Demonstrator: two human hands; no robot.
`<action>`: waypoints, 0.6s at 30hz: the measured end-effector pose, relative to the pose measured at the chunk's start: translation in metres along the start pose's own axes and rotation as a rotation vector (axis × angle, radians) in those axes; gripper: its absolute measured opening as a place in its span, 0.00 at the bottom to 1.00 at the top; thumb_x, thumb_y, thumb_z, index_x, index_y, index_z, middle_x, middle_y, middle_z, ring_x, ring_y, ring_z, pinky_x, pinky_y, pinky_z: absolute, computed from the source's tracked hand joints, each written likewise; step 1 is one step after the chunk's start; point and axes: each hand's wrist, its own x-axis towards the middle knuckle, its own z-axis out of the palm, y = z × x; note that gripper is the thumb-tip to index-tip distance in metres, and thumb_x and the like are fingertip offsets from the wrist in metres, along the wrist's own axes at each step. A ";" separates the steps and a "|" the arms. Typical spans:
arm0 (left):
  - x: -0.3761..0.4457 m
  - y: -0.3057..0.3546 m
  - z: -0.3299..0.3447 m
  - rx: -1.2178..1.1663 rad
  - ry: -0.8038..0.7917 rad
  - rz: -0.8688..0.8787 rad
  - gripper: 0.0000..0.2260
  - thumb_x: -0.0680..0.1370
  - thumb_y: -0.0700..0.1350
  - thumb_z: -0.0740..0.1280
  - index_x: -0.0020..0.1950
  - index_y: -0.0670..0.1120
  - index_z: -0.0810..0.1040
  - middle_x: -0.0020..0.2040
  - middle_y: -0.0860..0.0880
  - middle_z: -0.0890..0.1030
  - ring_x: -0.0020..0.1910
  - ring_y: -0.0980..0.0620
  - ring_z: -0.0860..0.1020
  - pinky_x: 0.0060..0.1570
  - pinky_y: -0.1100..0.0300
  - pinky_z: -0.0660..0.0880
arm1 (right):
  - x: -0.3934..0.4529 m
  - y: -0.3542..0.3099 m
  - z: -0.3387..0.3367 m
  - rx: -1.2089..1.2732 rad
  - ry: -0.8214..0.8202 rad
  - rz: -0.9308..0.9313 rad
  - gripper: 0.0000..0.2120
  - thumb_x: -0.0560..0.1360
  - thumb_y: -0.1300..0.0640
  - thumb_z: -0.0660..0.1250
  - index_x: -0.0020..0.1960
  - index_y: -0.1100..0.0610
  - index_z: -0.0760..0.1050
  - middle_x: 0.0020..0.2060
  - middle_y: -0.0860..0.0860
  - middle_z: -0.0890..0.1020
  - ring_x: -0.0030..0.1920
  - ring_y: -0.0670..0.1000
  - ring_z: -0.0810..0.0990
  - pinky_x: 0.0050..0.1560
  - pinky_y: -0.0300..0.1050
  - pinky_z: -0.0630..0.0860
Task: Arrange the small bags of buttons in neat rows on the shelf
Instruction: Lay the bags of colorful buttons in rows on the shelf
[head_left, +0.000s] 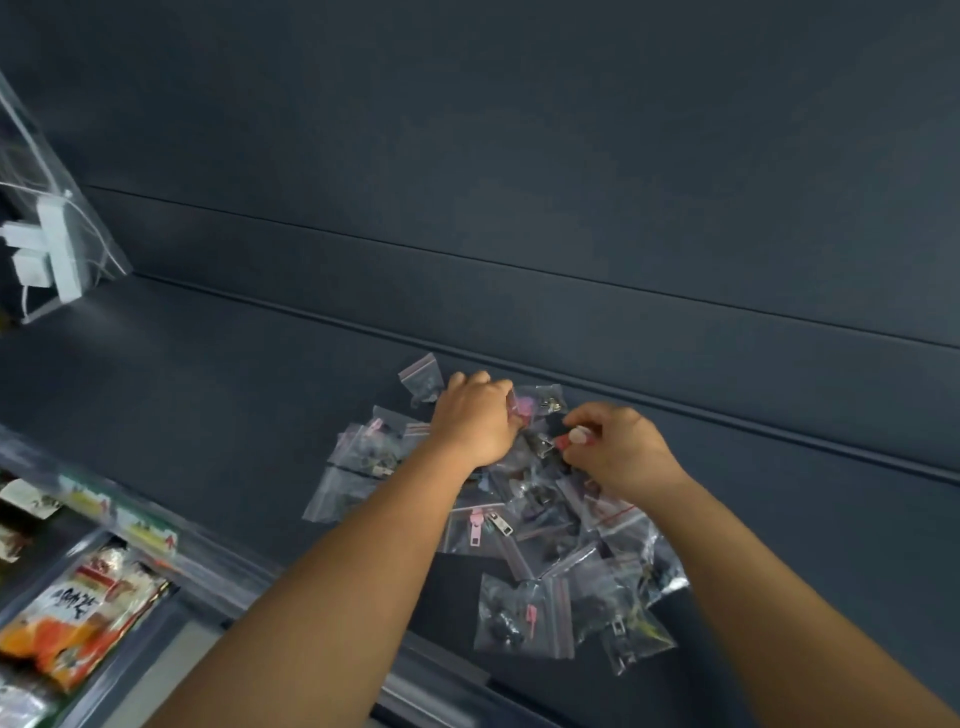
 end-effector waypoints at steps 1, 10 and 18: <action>-0.001 -0.002 0.000 0.000 -0.020 -0.002 0.19 0.77 0.54 0.64 0.65 0.48 0.73 0.59 0.45 0.74 0.59 0.43 0.68 0.58 0.53 0.67 | -0.001 -0.001 0.000 0.027 0.004 0.002 0.09 0.72 0.57 0.69 0.49 0.46 0.76 0.40 0.44 0.79 0.35 0.40 0.76 0.25 0.25 0.67; -0.013 -0.004 -0.008 -0.235 0.003 -0.001 0.04 0.75 0.48 0.70 0.46 0.49 0.78 0.52 0.46 0.77 0.56 0.44 0.72 0.52 0.55 0.69 | -0.016 -0.006 0.003 0.146 0.122 0.053 0.09 0.73 0.59 0.69 0.52 0.53 0.78 0.40 0.45 0.80 0.41 0.45 0.79 0.35 0.30 0.71; -0.036 -0.016 -0.034 -0.523 0.128 -0.038 0.05 0.76 0.42 0.67 0.42 0.49 0.72 0.38 0.56 0.74 0.35 0.56 0.72 0.35 0.61 0.68 | -0.035 -0.027 -0.002 0.422 0.295 -0.001 0.10 0.72 0.63 0.70 0.48 0.49 0.76 0.40 0.47 0.81 0.42 0.43 0.81 0.40 0.32 0.74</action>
